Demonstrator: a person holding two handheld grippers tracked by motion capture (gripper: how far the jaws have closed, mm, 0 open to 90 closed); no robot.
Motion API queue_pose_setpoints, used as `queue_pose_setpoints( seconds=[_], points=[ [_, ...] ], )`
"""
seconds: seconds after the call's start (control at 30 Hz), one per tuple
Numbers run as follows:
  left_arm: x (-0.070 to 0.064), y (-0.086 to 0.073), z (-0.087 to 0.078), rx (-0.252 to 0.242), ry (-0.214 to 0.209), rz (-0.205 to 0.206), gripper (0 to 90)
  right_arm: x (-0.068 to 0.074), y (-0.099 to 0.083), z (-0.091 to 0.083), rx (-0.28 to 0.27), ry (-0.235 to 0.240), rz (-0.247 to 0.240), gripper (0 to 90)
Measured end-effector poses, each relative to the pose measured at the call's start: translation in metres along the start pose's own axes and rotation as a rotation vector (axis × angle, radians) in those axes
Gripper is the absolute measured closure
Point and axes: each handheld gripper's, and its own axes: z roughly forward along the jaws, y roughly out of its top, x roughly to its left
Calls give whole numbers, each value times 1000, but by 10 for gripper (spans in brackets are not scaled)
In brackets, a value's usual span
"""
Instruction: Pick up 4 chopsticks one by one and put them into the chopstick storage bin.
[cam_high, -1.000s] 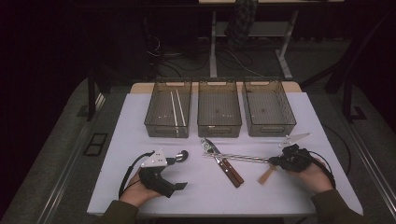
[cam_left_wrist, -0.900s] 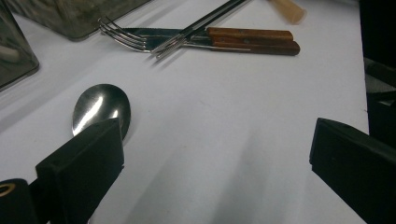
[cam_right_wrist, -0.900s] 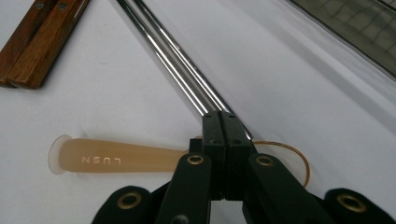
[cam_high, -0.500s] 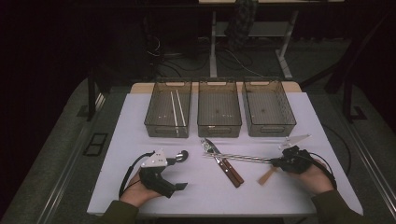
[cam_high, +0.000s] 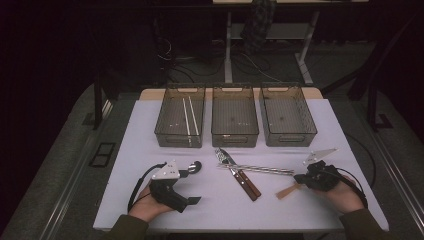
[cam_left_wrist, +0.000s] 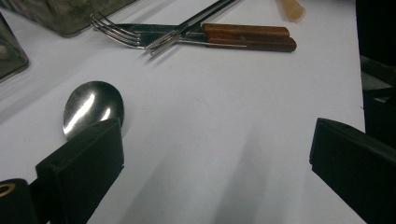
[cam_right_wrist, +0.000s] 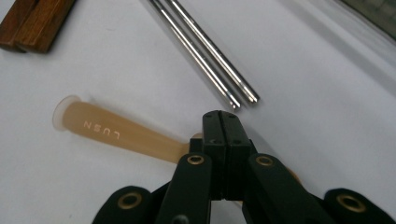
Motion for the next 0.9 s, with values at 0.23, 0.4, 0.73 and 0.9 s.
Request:
queue_pose_setpoints(
  seconds=[0.23, 0.4, 0.73, 0.9],
  points=[
    [0, 0, 1, 7, -4, 4, 13, 2, -11, -5, 20, 5, 9, 899],
    [0, 0, 1, 6, -4, 2, 13, 7, -18, -8, 34, 8, -2, 899],
    [0, 0, 1, 6, -4, 4, 13, 16, -31, -17, 41, 26, 2, 898],
    [0, 0, 1, 7, -3, 4, 13, 20, -35, -20, 44, 32, -2, 898]
  ],
)
